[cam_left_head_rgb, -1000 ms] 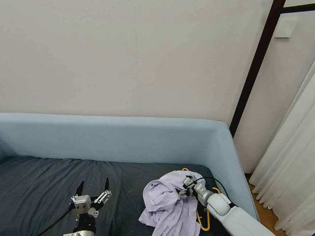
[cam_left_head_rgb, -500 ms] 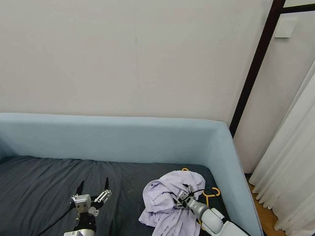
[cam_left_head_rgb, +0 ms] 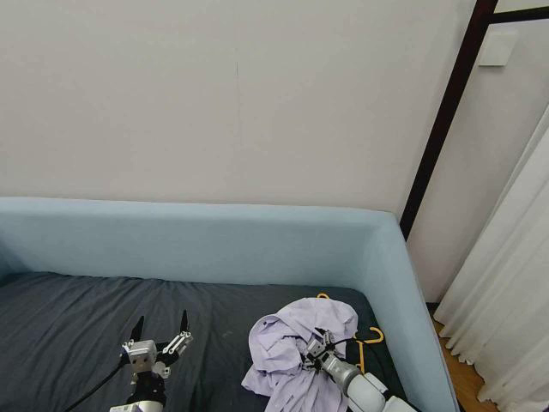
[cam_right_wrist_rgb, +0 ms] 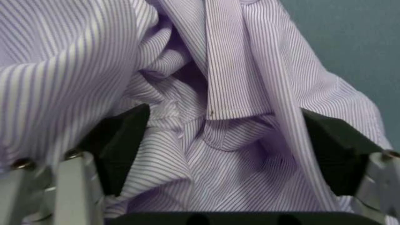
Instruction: Pick up the clothes from the sofa and hang them on the clothes hanger.
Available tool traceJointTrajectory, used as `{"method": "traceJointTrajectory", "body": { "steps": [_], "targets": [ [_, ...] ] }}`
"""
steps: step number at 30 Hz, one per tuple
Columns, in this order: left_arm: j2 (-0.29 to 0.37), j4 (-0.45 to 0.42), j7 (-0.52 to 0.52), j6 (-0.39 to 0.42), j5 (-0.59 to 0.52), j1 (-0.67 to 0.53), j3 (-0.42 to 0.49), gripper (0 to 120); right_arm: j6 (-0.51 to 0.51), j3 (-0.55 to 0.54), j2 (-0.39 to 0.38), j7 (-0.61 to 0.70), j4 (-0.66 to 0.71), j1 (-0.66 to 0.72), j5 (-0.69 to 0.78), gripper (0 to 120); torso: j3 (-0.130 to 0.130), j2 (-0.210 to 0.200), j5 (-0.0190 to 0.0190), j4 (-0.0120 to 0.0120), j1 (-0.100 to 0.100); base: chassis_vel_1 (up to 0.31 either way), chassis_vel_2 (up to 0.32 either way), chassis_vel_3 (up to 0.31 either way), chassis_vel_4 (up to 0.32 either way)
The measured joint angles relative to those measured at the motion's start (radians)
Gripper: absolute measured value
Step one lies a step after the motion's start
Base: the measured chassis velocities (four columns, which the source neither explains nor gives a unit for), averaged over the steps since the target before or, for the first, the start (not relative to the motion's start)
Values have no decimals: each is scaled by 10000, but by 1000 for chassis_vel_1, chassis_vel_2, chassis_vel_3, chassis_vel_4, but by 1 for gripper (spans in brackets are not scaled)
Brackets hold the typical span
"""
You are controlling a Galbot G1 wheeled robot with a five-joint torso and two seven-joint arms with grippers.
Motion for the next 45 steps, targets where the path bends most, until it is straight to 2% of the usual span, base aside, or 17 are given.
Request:
{"method": "traceJointTrajectory", "body": {
  "steps": [2,8,17,19,22,24,25,29,31,42,44,45],
  "targets": [
    [5,11,0,0,2,-12,25,100,-339,-99,-93,446,465,-44,127,77,0,0,0,2,0,0,0,0,0],
    [4,23,0,0,11,-18,55,100,-921,-378,-273,1431,1178,-104,301,84,0,0,-2,1,0,0,0,0,0],
    [14,39,0,0,17,-18,54,100,-736,-677,-275,1336,1516,-412,391,85,-1,0,1,2,-1,0,0,0,0],
    [14,45,-3,0,18,-16,50,100,-685,-677,-268,1189,1431,-405,498,76,0,0,1,2,0,0,0,0,0],
    [10,50,-10,-1,19,-15,41,100,-670,-665,-279,1046,1325,-361,615,69,0,0,1,1,0,0,0,0,0],
    [-2,53,-18,-5,21,-18,38,100,-679,-613,-294,950,1195,-308,760,57,0,1,0,1,0,0,0,0,0],
    [-2,53,-18,-5,21,-18,38,100,-679,-613,-294,950,1195,-308,760,57,0,1,0,1,0,0,0,0,0],
    [-36,70,-24,-10,31,-45,68,100,-855,-483,-307,918,1028,-262,1117,41,0,0,0,2,0,0,0,0,0],
    [-46,74,-25,-10,35,-52,79,100,-899,-452,-307,923,985,-254,1178,39,0,0,1,2,0,0,0,0,0],
    [-80,98,-26,-10,70,-86,147,100,-926,-267,-188,1066,610,-107,1304,41,0,0,1,1,0,0,0,0,0],
    [-79,100,-26,-10,71,-86,147,100,-840,-266,-123,1068,542,-42,1385,49,0,0,1,1,0,0,0,0,0],
    [-79,100,-26,-10,71,-86,147,100,-840,-266,-123,1068,542,-42,1385,49,0,0,1,1,0,0,0,0,0]
  ]
}}
